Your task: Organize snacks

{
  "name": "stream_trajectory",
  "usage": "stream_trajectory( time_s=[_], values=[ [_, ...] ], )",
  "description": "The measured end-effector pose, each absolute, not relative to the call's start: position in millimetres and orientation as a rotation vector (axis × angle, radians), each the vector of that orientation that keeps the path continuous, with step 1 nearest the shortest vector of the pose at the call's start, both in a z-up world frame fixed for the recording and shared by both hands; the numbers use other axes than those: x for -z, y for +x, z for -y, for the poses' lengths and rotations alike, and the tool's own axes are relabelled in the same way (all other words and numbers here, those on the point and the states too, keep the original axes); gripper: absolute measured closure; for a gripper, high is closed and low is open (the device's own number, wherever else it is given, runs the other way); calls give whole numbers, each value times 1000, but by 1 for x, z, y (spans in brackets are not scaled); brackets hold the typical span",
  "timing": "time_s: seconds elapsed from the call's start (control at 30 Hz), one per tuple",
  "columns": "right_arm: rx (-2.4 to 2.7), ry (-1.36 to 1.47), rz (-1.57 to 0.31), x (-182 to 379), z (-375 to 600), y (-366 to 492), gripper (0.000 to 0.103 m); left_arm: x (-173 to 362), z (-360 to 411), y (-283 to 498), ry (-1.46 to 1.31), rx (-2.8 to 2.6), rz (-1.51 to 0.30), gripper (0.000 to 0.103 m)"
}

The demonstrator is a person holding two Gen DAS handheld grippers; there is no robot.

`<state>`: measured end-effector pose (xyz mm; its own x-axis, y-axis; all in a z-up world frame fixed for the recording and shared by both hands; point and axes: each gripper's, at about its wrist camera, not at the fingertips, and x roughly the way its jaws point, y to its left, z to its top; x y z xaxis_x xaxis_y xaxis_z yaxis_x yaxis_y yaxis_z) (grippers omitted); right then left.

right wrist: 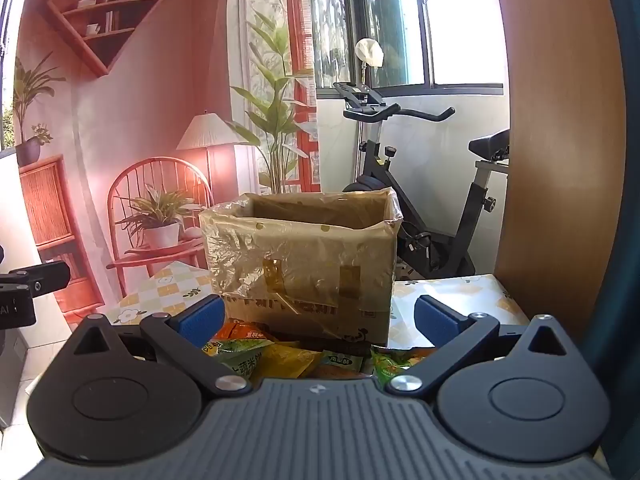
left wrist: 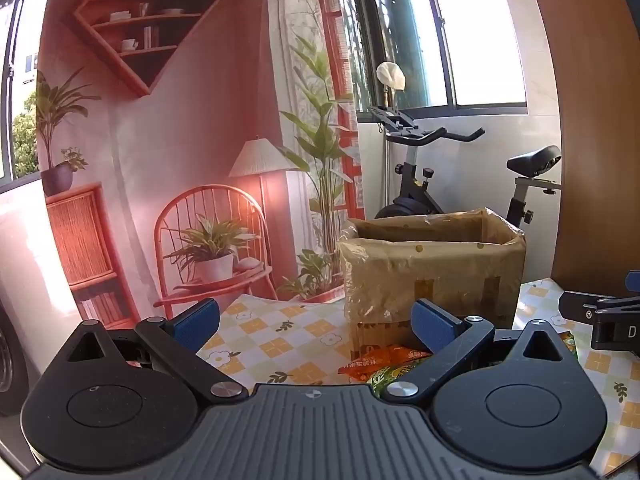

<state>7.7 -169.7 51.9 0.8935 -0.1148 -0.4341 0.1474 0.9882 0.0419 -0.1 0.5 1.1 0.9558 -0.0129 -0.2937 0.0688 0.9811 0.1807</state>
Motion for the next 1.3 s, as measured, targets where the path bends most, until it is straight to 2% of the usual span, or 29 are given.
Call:
stream_trajectory(
  time_s=[1.3],
  values=[
    [171, 17, -426, -76, 154, -4, 0, -3, -13, -9, 73, 34, -252, 0]
  ],
)
